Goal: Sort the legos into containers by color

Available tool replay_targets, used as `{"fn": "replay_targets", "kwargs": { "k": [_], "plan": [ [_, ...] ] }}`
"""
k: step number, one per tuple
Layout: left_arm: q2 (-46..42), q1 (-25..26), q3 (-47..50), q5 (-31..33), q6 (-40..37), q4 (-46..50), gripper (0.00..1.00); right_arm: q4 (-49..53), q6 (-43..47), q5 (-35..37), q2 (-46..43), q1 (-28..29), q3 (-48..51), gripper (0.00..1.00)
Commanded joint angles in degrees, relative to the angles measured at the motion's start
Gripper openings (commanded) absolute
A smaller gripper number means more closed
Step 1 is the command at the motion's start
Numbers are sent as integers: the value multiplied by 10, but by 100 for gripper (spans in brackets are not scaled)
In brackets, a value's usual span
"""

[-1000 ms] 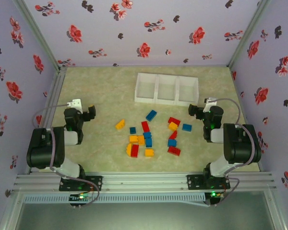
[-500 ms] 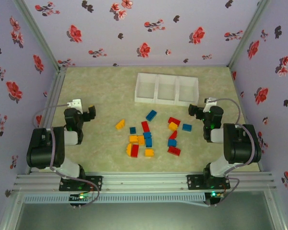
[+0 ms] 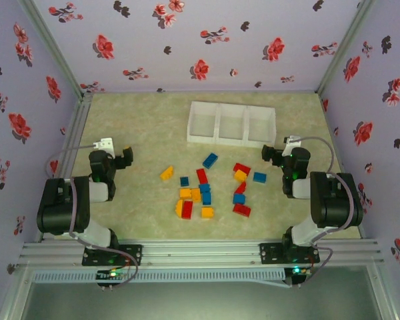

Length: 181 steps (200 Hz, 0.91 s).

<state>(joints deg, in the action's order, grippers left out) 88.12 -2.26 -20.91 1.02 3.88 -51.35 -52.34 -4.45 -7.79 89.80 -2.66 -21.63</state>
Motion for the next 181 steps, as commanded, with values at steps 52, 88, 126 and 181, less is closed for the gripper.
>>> {"fn": "replay_targets", "kwargs": {
  "k": [52, 88, 126, 181],
  "plan": [
    [0, 0, -11, 9, -9, -1, 100, -17, 11, -8, 2, -3, 4, 99],
    [-46, 11, -40, 80, 2, 88, 100, 41, -16, 60, -41, -3, -8, 99],
    [-173, 22, -186, 97, 55, 401, 100, 159, -22, 101, -177, -2, -22, 99],
    [-241, 132, -367, 200, 88, 570, 100, 525, -70, 161, -356, 8, -227, 99]
  ]
}}
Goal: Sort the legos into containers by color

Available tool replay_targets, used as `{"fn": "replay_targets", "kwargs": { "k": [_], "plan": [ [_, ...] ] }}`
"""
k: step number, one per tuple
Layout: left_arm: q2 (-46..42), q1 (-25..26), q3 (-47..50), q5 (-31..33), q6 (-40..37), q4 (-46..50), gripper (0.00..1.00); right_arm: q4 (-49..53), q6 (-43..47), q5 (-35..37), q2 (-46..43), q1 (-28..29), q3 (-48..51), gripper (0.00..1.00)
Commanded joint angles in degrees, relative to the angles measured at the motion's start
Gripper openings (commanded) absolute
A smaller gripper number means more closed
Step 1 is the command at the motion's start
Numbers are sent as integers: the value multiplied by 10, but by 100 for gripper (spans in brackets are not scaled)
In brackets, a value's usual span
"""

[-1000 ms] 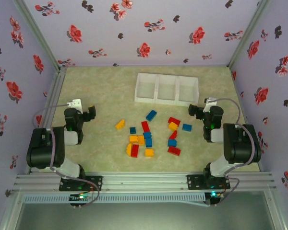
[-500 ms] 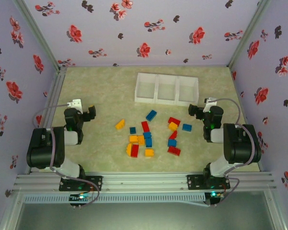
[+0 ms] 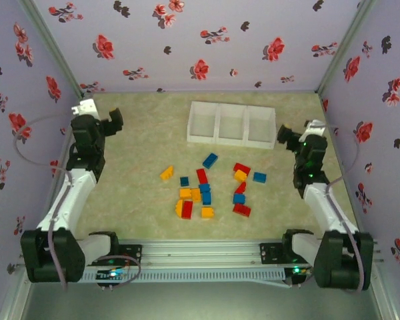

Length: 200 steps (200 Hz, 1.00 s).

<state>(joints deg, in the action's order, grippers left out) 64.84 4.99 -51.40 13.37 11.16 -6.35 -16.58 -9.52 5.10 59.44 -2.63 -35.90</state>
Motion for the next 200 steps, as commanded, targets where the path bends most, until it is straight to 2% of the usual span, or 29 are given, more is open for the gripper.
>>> {"fn": "replay_targets", "kwargs": {
  "k": [1, 15, 44, 62, 83, 118, 143, 186, 200],
  "plan": [
    [-9, 63, -65, 79, 14, 121, 100, 169, -20, 32, -55, 8, -86, 99],
    [-6, 108, -96, 113, 15, 138, 100, 177, -45, 21, -89, 15, -103, 99],
    [15, 157, -116, 117, 111, 217, 100, 205, -70, -5, -121, 52, -96, 99],
    [37, 183, -107, 117, 158, 253, 100, 237, -68, 4, -112, 90, -92, 99],
    [70, 212, -129, 117, 159, 301, 100, 285, -49, 14, -87, 123, -116, 99],
    [110, 231, -168, 108, 172, 402, 100, 360, -37, 27, -42, 133, -170, 99],
    [146, 233, -182, 72, 189, 488, 100, 386, -48, 15, -15, 133, -189, 99],
    [228, 247, -183, -50, 122, 548, 94, 390, -59, -2, 27, 135, -204, 93],
    [261, 261, -190, -63, 104, 554, 91, 390, -62, -9, 37, 137, -210, 92]
  ]
}}
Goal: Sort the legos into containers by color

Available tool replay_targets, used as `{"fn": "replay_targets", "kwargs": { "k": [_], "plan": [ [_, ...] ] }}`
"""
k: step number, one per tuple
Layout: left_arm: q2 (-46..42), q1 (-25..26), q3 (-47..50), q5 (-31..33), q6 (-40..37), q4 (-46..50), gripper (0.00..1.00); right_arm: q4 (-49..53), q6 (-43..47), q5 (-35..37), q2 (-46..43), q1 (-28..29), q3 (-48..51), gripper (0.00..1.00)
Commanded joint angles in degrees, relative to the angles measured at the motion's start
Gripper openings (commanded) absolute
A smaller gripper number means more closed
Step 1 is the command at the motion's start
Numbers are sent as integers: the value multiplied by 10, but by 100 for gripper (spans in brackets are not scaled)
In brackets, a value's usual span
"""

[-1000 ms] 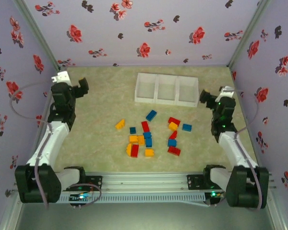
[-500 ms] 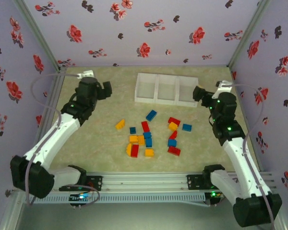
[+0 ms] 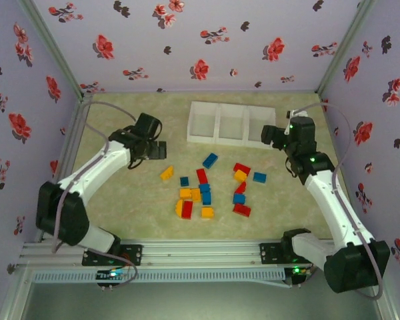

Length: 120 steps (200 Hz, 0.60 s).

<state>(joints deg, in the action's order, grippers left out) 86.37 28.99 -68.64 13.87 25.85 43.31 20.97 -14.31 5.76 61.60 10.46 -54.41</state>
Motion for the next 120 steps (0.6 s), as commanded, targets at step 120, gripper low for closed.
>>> {"fn": "replay_targets", "kwargs": {
  "k": [120],
  "plan": [
    [191, 48, -61, -97, -108, 53, 65, 33, -5, -5, 27, 11, -38, 91]
  ]
}}
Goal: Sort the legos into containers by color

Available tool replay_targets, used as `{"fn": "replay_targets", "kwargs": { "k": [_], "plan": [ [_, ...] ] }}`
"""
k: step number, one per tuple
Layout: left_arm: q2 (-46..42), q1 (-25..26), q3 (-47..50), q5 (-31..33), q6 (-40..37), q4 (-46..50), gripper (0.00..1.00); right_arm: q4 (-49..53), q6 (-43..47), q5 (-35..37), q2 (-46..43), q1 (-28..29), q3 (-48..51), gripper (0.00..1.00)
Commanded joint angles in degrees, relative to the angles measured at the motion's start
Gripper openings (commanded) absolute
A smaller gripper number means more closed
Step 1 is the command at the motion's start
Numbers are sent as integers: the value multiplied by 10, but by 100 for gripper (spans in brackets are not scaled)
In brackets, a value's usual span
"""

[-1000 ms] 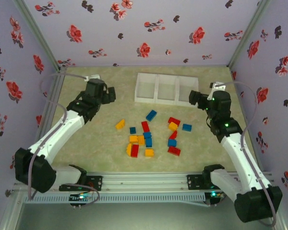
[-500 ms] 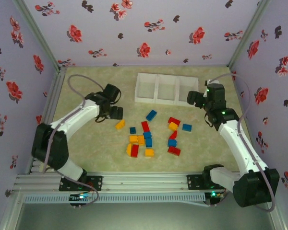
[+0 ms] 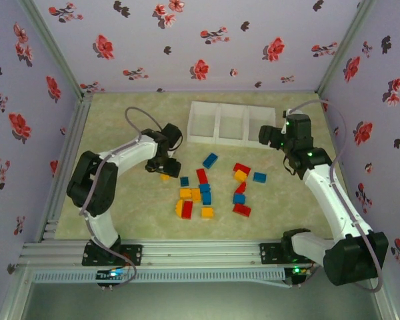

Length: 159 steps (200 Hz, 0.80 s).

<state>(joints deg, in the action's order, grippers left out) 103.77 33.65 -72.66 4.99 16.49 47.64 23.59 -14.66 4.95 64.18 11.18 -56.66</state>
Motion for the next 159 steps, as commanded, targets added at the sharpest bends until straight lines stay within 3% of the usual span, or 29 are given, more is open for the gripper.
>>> {"fn": "replay_targets", "kwargs": {
  "k": [1, 75, 124, 159],
  "plan": [
    [17, 1, -22, -9, -15, 9, 65, 7, -1, 3, 1, 4, -16, 91],
    [58, 1, -37, -9, -18, 6, 46, 12, 2, 8, 6, 4, -17, 89],
    [66, 1, -50, -8, -23, -1, 26, 9, -1, 9, 8, 5, -15, 87],
    [74, 2, -94, -8, -29, 8, 20, 11, -1, 11, 9, 6, -14, 85]
  ]
}}
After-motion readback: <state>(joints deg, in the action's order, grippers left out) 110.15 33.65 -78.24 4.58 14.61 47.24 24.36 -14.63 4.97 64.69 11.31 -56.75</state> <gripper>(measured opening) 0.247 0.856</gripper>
